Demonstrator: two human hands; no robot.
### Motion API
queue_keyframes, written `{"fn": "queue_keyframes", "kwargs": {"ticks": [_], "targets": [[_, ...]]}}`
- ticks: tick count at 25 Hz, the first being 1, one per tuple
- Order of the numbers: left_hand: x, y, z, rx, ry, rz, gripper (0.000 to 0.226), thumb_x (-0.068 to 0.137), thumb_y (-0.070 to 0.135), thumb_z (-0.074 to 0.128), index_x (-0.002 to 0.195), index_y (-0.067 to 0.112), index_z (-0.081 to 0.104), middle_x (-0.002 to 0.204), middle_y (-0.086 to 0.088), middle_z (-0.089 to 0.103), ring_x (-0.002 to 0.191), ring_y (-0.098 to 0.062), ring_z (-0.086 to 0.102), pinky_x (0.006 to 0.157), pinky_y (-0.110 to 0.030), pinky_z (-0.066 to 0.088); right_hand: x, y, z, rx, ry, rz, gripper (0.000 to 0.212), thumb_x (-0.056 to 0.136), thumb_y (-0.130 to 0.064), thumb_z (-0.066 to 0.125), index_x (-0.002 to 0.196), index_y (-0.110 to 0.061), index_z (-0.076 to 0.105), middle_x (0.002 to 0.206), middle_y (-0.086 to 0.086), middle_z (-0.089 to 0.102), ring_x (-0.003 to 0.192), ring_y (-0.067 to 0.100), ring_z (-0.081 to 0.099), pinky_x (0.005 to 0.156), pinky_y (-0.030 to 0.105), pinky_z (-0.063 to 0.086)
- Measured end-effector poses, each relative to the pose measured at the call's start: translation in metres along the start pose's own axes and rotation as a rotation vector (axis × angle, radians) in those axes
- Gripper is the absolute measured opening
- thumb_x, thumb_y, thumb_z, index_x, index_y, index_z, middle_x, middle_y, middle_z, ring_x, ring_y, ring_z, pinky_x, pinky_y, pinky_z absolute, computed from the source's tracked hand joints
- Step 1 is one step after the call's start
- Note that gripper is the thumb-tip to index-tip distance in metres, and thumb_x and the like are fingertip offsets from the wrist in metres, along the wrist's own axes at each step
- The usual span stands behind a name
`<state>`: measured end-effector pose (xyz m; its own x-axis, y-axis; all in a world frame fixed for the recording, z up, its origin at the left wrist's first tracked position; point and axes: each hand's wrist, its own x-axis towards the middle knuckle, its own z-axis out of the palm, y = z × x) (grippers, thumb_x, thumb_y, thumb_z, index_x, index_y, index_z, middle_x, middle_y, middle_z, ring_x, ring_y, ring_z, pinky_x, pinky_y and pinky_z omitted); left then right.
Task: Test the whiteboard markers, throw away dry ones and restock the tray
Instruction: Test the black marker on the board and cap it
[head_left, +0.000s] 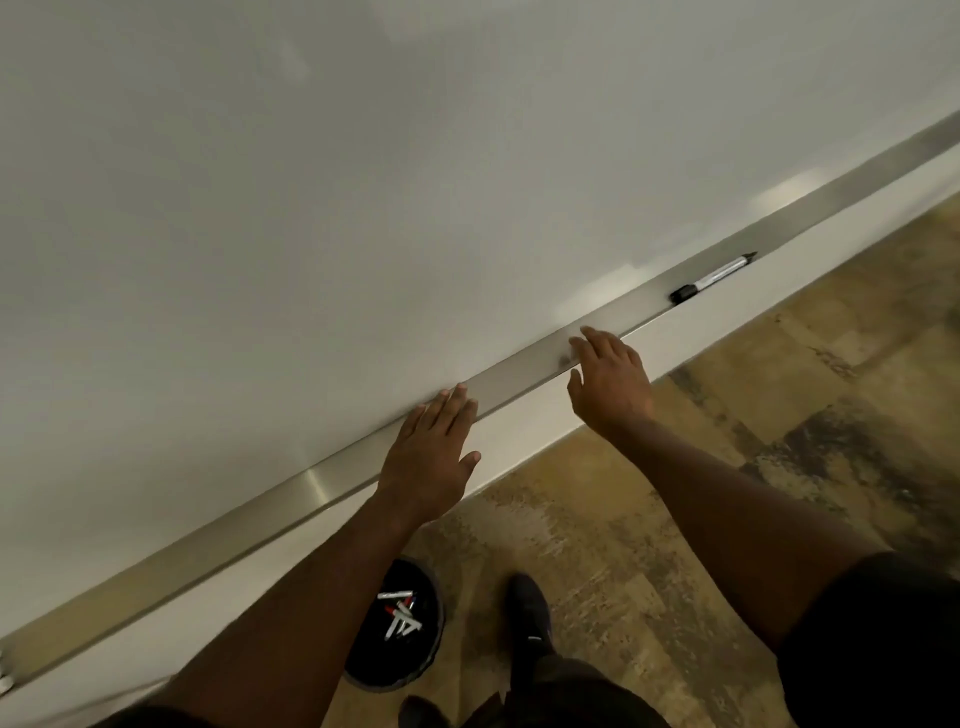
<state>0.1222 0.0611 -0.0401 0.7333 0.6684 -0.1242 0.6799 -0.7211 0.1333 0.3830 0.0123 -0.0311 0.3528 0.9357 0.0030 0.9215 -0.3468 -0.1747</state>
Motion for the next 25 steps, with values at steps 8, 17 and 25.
{"fn": "queue_keyframes", "kwargs": {"ticks": [8, 17, 25], "targets": [[0.059, 0.027, 0.011, 0.033, -0.077, 0.089, 0.077, 0.099, 0.043, 0.038, 0.153, 0.019, -0.011, 0.16, -0.002, -0.018, 0.148, -0.017, -0.015, 0.122, -0.039, 0.004, 0.062, 0.107, -0.032, -0.099, 0.018, 0.258, 0.052, 0.083, 0.002, 0.05, 0.134, -0.009, 0.042, 0.144, 0.011, 0.04, 0.133, 0.032, 0.034, 0.103, 0.046, 0.037], [0.064, 0.028, 0.026, 0.053, 0.021, 0.08, 0.075, 0.093, 0.047, 0.039, 0.155, 0.017, 0.01, 0.163, -0.003, 0.004, 0.149, -0.019, 0.006, 0.118, -0.038, 0.013, 0.107, 0.171, -0.035, -0.212, -0.092, 0.268, 0.034, 0.09, 0.002, 0.043, 0.121, -0.005, 0.054, 0.122, 0.012, 0.052, 0.12, 0.032, 0.043, 0.074, 0.043, 0.05], [0.098, 0.063, 0.022, -0.047, 0.052, 0.129, 0.071, 0.095, 0.049, 0.028, 0.155, 0.016, 0.008, 0.163, 0.0, 0.002, 0.149, -0.014, -0.002, 0.121, -0.037, 0.009, 0.107, 0.182, -0.044, -0.213, -0.076, 0.079, 0.035, 0.093, 0.001, 0.044, 0.12, -0.011, 0.063, 0.116, 0.006, 0.065, 0.113, 0.025, 0.047, 0.071, 0.039, 0.053]]}}
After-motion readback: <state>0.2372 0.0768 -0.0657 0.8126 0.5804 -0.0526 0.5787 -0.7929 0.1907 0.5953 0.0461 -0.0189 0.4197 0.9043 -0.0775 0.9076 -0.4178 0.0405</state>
